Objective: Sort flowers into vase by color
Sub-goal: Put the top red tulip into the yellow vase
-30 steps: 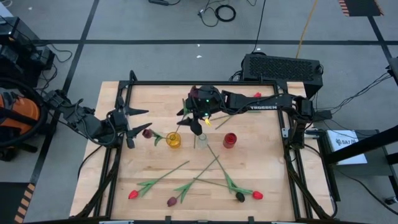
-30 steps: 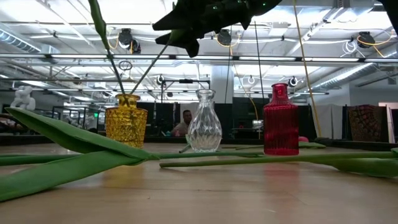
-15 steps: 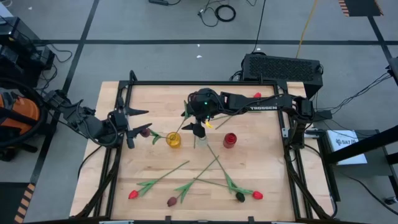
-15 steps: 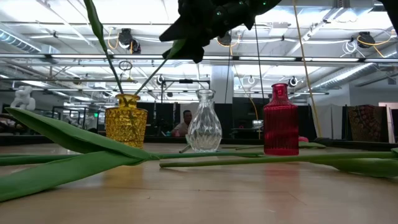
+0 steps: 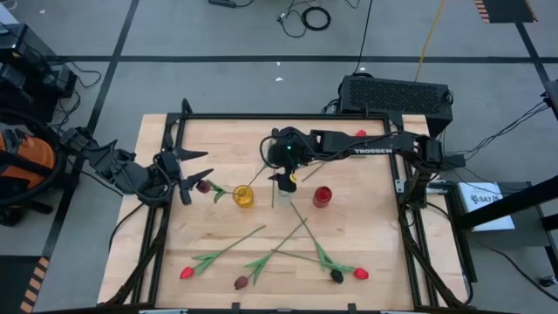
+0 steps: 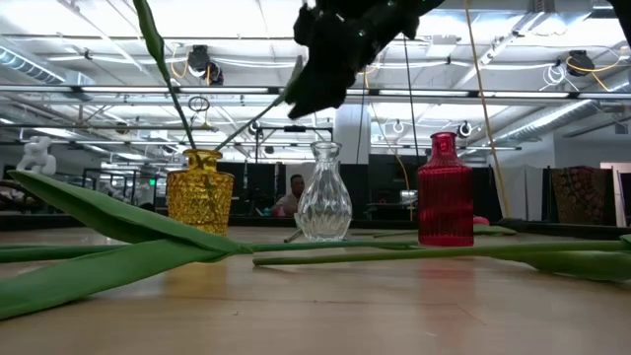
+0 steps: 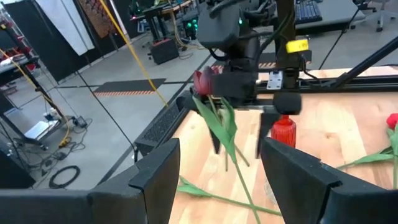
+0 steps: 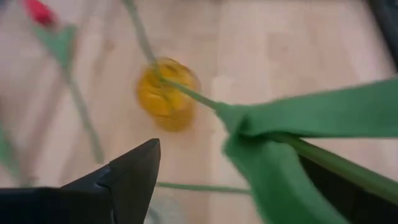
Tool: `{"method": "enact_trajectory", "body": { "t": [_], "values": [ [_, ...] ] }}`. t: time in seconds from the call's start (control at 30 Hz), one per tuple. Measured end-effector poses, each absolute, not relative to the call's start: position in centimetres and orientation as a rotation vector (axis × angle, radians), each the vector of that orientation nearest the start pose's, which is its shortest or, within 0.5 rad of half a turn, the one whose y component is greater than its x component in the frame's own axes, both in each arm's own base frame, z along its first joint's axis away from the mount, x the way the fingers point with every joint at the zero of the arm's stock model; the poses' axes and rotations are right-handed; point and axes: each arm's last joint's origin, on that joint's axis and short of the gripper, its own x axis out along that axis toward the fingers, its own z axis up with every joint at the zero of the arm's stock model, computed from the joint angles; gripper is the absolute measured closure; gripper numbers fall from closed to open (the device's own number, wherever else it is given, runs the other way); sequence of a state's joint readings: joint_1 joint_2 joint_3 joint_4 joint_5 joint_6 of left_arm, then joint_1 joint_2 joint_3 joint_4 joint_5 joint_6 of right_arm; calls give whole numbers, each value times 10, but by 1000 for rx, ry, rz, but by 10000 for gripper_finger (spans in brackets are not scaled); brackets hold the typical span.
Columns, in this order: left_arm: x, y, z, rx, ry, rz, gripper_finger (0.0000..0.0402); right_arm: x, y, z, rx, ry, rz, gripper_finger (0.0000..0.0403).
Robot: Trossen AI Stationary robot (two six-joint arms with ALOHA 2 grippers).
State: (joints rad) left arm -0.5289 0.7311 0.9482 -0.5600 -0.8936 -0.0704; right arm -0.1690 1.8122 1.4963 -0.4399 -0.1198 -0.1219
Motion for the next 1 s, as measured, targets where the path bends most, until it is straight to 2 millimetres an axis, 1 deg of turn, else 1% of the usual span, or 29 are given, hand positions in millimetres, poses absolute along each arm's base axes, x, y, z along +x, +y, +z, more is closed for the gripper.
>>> {"method": "enact_trajectory", "body": {
  "t": [0.1, 0.2, 0.37, 0.6, 0.77, 0.87, 1.0],
  "values": [
    [124, -47, 362, 154, 247, 369, 172, 395, -65, 282, -58, 745, -57, 90],
    [125, -47, 362, 153, 248, 370, 172, 392, -61, 290, -116, 734, -80, 90],
    [125, -47, 362, 151, 245, 370, 172, 390, -55, 300, -136, 683, -56, 90],
    [125, -47, 362, 152, 245, 370, 172, 393, -48, 298, -101, 679, -15, 90],
    [125, -47, 362, 153, 245, 370, 172, 401, -41, 309, -121, 543, -1, 90],
    [125, -47, 363, 152, 245, 371, 172, 406, -39, 310, -134, 488, 26, 90],
    [125, -47, 363, 151, 244, 371, 172, 407, -39, 305, -132, 517, 27, 90]
  ]
}}
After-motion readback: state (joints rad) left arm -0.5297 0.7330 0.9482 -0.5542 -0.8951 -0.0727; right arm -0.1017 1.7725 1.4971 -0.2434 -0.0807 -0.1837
